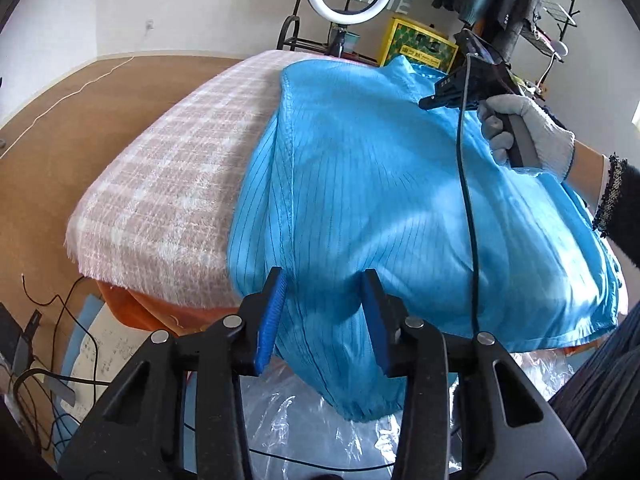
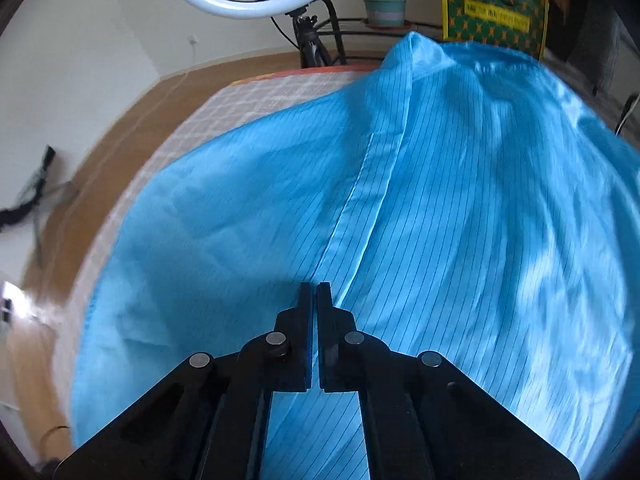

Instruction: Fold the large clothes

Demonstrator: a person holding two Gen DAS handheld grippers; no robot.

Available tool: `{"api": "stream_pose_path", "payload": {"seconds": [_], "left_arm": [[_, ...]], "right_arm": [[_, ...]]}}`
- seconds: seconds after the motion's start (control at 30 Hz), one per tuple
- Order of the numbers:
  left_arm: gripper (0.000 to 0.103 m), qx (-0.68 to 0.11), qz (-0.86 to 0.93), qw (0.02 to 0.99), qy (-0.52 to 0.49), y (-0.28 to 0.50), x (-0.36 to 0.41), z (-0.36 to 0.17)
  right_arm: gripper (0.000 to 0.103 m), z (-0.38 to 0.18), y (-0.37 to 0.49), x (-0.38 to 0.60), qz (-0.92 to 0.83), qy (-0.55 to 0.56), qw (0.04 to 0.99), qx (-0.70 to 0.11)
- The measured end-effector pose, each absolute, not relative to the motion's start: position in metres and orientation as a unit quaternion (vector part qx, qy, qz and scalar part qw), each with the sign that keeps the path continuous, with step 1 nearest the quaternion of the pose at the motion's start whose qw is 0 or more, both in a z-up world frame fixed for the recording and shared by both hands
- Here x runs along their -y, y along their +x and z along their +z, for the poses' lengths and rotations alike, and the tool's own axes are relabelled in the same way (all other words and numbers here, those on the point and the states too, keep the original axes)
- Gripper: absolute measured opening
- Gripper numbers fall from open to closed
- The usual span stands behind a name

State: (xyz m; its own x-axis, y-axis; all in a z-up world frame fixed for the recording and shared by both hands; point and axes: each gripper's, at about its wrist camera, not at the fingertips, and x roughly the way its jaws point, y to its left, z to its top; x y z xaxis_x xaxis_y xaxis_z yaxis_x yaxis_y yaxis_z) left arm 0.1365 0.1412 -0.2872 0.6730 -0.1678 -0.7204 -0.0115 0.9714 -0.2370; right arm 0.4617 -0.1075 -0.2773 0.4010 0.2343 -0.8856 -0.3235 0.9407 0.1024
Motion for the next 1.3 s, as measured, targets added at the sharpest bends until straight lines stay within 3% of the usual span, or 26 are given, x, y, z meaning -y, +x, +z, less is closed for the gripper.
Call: {"api": "stream_pose_path", "payload": {"seconds": [0.17, 0.23, 0.33, 0.4, 0.47, 0.5, 0.73, 1.1, 1.3], "left_arm": [[0.040, -0.379, -0.040, 0.910, -0.162, 0.124, -0.168, -0.279], [0.051, -0.373, -0.048, 0.904, -0.204, 0.113, -0.190, -0.279], [0.056, -0.366, -0.069, 0.893, -0.254, 0.101, -0.217, -0.284], [0.059, -0.368, -0.087, 0.876, -0.298, 0.096, -0.234, -0.293], [0.064, -0.360, -0.097, 0.863, -0.342, 0.094, -0.249, -0.303], [0.067, -0.357, -0.100, 0.858, -0.355, 0.095, -0.253, -0.307], [0.070, -0.334, -0.152, 0.815, -0.448, 0.110, -0.254, -0.344], [0.070, -0.320, -0.172, 0.808, -0.464, 0.123, -0.234, -0.368], [0.070, -0.324, -0.173, 0.816, -0.447, 0.123, -0.226, -0.372]], "right_arm": [[0.002, -0.257, 0.452, 0.110, 0.175, -0.034, 0.842, -0.509], [0.004, -0.241, 0.443, 0.115, 0.192, -0.021, 0.845, -0.499], [0.008, -0.208, 0.419, 0.120, 0.218, -0.003, 0.850, -0.480], [0.021, -0.183, 0.398, 0.120, 0.237, 0.005, 0.852, -0.466], [0.046, -0.158, 0.375, 0.118, 0.258, 0.014, 0.854, -0.451], [0.048, -0.151, 0.369, 0.118, 0.267, 0.019, 0.854, -0.446], [0.048, -0.134, 0.293, 0.100, 0.333, 0.013, 0.807, -0.488], [0.047, -0.236, 0.243, 0.046, 0.330, -0.144, 0.737, -0.572], [0.047, -0.266, 0.246, 0.024, 0.326, -0.162, 0.724, -0.587]]}}
